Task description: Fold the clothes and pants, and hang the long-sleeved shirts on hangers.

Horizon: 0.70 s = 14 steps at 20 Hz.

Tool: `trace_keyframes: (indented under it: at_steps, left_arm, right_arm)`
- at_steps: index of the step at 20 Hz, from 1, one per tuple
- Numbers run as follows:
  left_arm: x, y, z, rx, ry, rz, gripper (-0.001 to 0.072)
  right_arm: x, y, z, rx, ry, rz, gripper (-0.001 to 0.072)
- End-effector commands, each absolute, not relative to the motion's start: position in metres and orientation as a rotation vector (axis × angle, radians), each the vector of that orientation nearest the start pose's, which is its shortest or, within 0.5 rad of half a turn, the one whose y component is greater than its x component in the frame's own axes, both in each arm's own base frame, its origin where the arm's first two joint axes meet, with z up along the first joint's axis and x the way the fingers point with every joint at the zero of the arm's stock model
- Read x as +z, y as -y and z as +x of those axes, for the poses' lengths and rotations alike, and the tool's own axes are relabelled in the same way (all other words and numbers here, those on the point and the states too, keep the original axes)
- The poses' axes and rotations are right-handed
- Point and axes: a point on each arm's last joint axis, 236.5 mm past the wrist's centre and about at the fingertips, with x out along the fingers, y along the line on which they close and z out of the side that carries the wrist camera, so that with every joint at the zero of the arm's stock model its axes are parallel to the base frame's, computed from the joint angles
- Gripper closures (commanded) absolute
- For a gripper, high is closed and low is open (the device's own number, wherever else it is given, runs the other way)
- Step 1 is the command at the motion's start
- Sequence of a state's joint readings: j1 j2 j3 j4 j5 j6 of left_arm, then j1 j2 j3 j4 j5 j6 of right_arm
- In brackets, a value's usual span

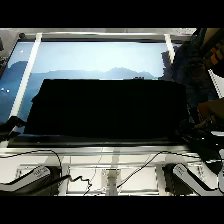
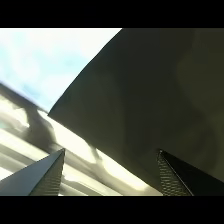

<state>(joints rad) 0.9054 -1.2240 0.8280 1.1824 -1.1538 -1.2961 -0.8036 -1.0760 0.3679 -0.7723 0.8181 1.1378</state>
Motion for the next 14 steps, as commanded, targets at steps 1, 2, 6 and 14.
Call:
trace_keyframes:
  at_steps: [1, 2, 6, 14]
  left_arm:
    - [-0.090, -0.173, 0.229, 0.391, -1.189, -0.925, 0.0112]
    - [-0.099, -0.169, 0.225, 0.401, -1.197, -0.933, 0.0113]
    - [-0.118, -0.169, 0.221, 0.453, -1.168, -0.934, 0.0114]
    - [-0.088, -0.158, 0.290, 0.301, -0.968, -0.904, 0.0696]
  right_arm:
    - [-0.115, 0.082, 0.254, -0.298, -1.043, 1.006, 0.0689]
    - [-0.115, 0.082, 0.254, -0.298, -1.042, 1.008, 0.0689]
    - [-0.112, 0.082, 0.259, -0.301, -1.021, 1.040, 0.0689]
    - [-0.071, 0.072, 0.271, -0.159, -1.035, 0.995, 0.0690]
